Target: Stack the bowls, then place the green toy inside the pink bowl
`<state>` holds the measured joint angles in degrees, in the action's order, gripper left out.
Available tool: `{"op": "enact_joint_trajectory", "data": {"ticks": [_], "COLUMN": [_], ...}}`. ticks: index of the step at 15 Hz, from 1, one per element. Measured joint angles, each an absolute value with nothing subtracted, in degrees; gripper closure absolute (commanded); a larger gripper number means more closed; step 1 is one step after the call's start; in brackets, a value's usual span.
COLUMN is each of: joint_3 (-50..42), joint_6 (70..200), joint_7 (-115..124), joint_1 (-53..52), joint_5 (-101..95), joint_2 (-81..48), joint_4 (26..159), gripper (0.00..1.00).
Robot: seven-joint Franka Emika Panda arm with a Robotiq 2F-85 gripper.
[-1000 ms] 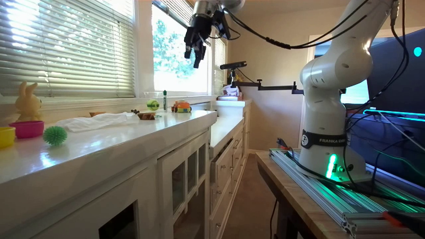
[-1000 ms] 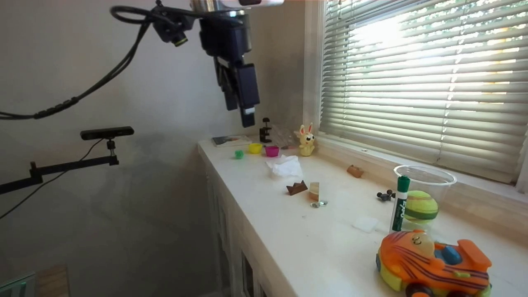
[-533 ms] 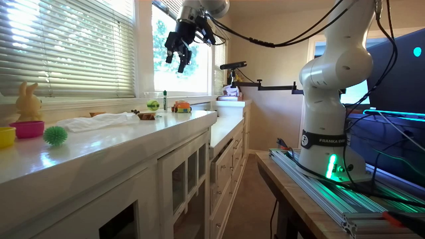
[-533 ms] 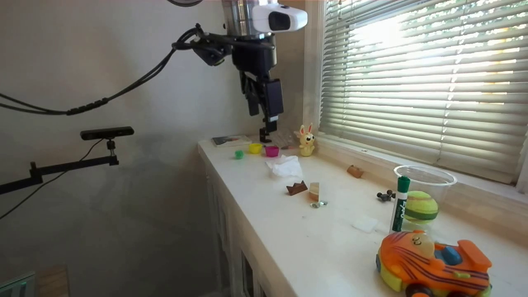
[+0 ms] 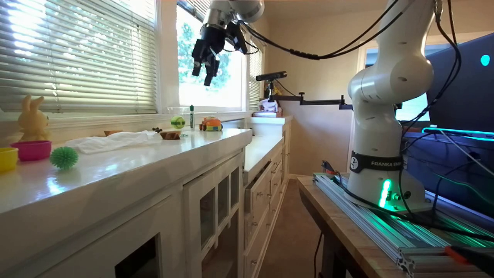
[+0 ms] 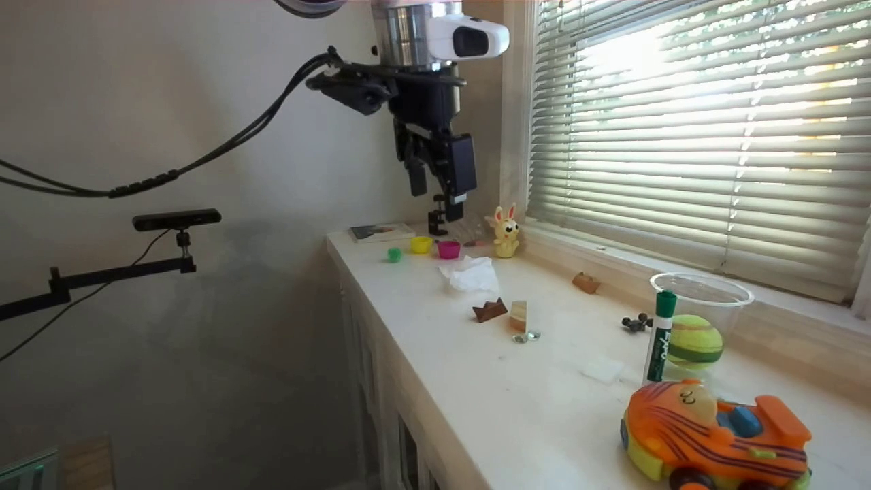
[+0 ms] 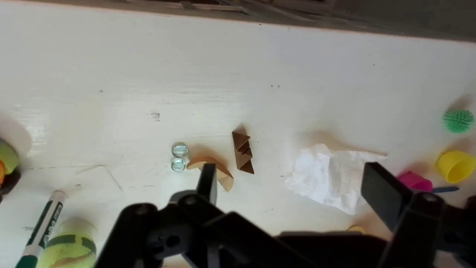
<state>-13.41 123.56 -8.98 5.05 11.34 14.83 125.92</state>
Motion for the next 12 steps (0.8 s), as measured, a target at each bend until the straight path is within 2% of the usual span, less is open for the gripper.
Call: {"op": "enact_joint_trajectory", "data": {"ticks": [12], "joint_3": [-7.97], "joint_6": [123.57], "joint_7": [-28.65], "joint_1": [3.64], "joint_5": [11.72], "joint_2": [-1.75], "joint_4": [108.72], "gripper": [0.00]}}
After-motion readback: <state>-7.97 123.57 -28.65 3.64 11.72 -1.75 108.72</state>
